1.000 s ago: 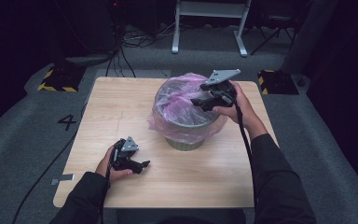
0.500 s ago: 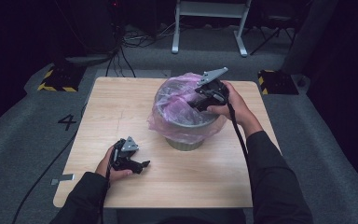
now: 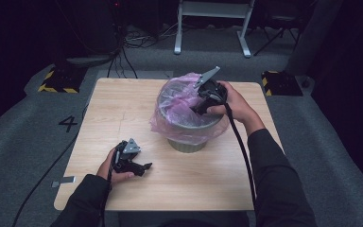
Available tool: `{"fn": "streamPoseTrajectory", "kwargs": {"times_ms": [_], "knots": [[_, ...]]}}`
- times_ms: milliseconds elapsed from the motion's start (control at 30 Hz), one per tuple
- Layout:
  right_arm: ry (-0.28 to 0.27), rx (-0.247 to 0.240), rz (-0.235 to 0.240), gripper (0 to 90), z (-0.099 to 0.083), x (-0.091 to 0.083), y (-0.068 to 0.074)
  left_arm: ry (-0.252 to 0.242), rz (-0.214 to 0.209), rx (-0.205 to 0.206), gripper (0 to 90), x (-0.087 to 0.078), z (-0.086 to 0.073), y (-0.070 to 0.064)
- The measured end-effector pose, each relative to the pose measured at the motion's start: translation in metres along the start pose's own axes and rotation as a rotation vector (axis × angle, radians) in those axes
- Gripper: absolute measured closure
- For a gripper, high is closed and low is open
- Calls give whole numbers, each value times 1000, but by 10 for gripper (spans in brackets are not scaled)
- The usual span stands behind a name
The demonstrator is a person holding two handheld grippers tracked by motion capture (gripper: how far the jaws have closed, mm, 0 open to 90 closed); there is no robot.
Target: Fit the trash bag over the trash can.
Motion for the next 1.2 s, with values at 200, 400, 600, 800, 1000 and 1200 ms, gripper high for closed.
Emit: {"fn": "streamPoseTrajectory", "kwargs": {"times_ms": [200, 400, 600, 800, 1000, 1200], "knots": [[93, -3, -23, 243, -1, 9, -5, 0, 1, -1, 152, 0, 0, 0], [103, 13, -21, 228, 0, 12, -9, 0, 1, 0, 153, 0, 0, 0], [145, -7, -37, 217, -3, 14, -10, 0, 1, -2, 153, 0, 0, 0], [159, 0, -64, 211, -4, 14, -10, 0, 2, -1, 153, 0, 0, 0], [95, 1, -86, 207, 0, 9, -9, -1, 1, -1, 153, 0, 0, 0], [127, -14, -167, 206, -3, 9, -10, -1, 1, -2, 153, 0, 0, 0]]}}
Point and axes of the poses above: each handheld gripper's, and its own axes: x roughly forward along the jaws, z roughly out of its top, y roughly to its left, the point moved 10 cm from there along x, roughly forward along the jaws, and after that the axes turned 11 degrees about x, right-handed, at the moved point
